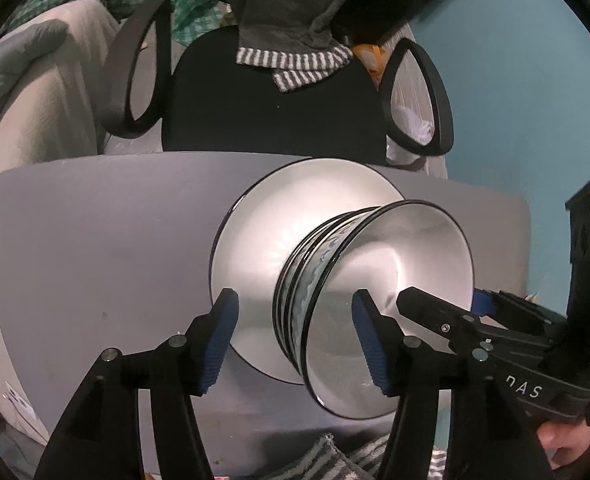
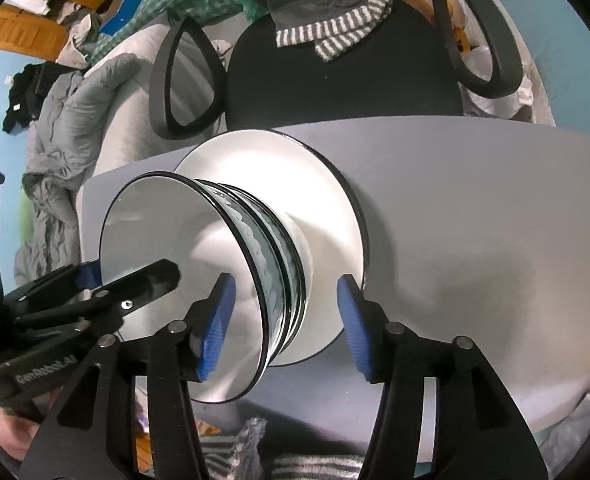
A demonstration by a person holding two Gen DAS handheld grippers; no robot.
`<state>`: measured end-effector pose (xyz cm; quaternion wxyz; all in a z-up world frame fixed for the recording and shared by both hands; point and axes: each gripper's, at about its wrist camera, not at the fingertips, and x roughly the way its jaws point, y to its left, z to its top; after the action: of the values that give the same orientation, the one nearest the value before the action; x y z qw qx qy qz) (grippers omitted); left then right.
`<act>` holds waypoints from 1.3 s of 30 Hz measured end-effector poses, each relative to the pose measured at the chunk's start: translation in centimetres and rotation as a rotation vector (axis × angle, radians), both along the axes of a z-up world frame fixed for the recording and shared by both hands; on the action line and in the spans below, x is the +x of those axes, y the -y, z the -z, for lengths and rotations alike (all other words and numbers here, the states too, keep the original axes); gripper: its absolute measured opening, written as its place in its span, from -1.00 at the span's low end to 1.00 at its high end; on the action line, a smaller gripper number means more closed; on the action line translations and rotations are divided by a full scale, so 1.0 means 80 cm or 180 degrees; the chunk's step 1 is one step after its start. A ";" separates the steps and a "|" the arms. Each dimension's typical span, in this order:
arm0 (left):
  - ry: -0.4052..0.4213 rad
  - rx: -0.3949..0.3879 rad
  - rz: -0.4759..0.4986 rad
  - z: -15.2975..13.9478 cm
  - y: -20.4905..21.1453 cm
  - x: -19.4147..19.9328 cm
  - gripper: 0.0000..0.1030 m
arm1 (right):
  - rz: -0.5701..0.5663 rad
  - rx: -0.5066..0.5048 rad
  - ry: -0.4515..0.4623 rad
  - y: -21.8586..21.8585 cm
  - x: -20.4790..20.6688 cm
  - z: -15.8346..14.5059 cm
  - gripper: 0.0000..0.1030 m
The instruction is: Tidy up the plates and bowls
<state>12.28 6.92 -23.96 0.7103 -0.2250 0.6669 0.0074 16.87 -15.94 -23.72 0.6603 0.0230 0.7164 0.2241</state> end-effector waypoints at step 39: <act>0.0808 0.0315 0.0050 -0.200 0.041 -0.118 0.70 | -0.0084 -0.0114 0.1262 0.050 -0.065 -0.210 0.25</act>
<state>2.81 3.60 -7.99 0.7993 -0.1835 0.5722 0.0062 11.63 -19.94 -6.94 0.7858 -0.0426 0.5764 0.2201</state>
